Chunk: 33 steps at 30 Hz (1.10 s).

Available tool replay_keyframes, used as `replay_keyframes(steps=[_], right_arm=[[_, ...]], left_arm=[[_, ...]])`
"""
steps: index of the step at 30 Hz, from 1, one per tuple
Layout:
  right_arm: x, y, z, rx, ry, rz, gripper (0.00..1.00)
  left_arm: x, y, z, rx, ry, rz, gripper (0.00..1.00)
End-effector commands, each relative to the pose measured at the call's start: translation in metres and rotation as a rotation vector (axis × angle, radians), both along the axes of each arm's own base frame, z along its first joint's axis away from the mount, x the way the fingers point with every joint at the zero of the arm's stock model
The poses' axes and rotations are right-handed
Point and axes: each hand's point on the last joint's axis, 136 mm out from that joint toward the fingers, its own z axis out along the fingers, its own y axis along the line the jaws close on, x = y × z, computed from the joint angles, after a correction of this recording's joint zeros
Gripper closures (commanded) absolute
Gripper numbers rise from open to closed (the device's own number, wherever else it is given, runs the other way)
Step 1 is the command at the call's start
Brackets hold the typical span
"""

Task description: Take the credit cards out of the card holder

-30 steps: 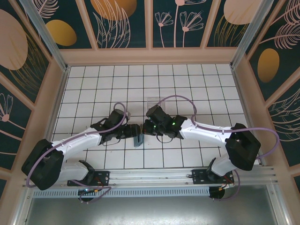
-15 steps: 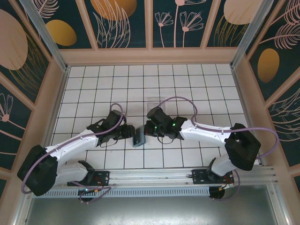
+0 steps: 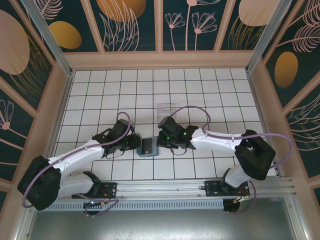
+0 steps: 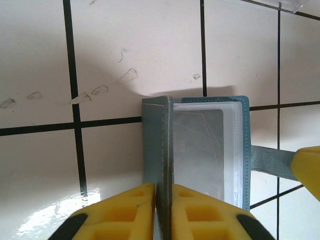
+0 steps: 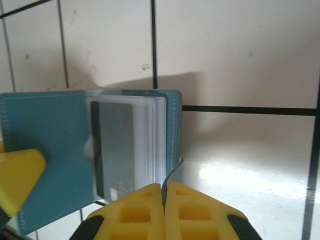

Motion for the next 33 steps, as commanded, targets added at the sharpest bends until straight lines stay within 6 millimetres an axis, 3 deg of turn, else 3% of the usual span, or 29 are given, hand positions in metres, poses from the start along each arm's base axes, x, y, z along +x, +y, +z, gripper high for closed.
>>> replay_keyframes(steps=[1, 9, 15, 21, 25, 33], right_arm=[[0.004, -0.023, -0.014, -0.112, -0.003, -0.048, 0.95], [0.011, -0.041, 0.003, -0.161, -0.036, -0.085, 0.71], [0.019, -0.052, 0.032, -0.153, -0.082, -0.117, 0.52], [0.023, -0.053, 0.062, -0.077, -0.129, -0.132, 0.47], [0.02, -0.036, 0.076, 0.039, -0.129, -0.086, 0.45], [0.007, -0.013, 0.054, 0.129, -0.046, 0.003, 0.36]], left_arm=[[-0.002, -0.008, 0.002, -0.046, 0.005, -0.013, 0.88], [0.002, -0.025, 0.023, -0.173, -0.009, -0.008, 0.96], [0.004, -0.038, 0.042, -0.298, -0.021, 0.008, 0.98], [0.007, -0.043, 0.061, -0.347, -0.038, 0.016, 0.98], [0.007, -0.051, 0.068, -0.408, -0.023, 0.011, 0.98], [0.008, -0.061, 0.082, -0.45, -0.019, -0.004, 0.98]])
